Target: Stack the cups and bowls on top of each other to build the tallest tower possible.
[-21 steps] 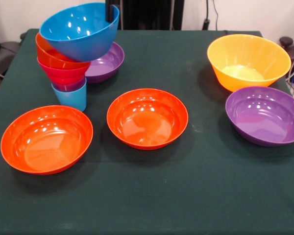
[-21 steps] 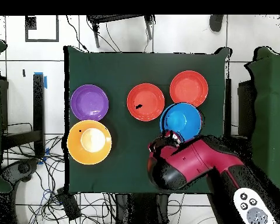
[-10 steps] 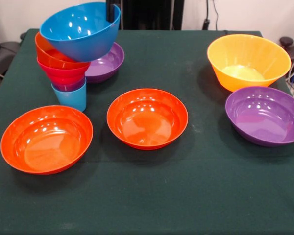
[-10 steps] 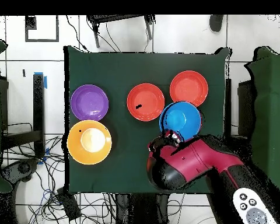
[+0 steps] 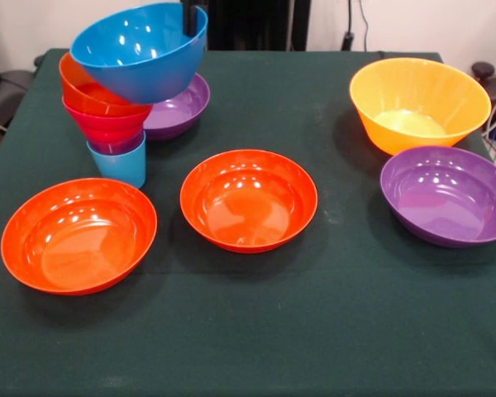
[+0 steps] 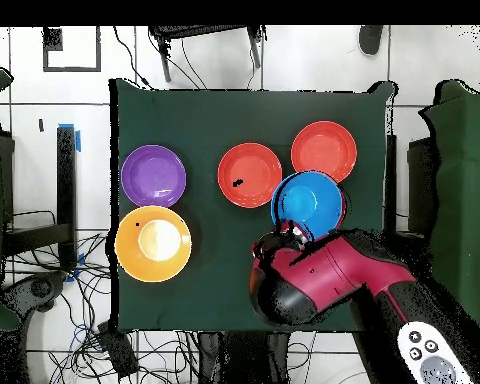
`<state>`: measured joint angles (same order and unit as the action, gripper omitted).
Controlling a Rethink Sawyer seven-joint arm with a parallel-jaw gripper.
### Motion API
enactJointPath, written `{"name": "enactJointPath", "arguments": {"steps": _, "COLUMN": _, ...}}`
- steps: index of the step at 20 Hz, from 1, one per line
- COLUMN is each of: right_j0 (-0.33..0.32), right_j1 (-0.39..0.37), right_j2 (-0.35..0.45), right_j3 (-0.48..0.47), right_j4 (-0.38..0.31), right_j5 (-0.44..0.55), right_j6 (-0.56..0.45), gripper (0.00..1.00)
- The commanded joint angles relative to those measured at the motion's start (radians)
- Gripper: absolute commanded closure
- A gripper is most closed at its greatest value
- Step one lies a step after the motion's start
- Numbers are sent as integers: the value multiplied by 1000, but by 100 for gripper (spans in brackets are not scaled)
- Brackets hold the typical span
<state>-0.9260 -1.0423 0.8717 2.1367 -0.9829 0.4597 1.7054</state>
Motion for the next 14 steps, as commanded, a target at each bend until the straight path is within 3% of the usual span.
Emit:
{"name": "enactJointPath", "arguments": {"steps": 1, "right_j0": 9, "right_j1": 0, "right_j2": 25, "right_j3": 1, "right_j4": -63, "right_j5": 74, "right_j6": -250, "gripper": 100}}
{"name": "enactJointPath", "arguments": {"steps": 14, "right_j0": 11, "right_j1": -23, "right_j2": 18, "right_j3": -4, "right_j4": -91, "right_j5": 60, "right_j6": -242, "gripper": 100}}
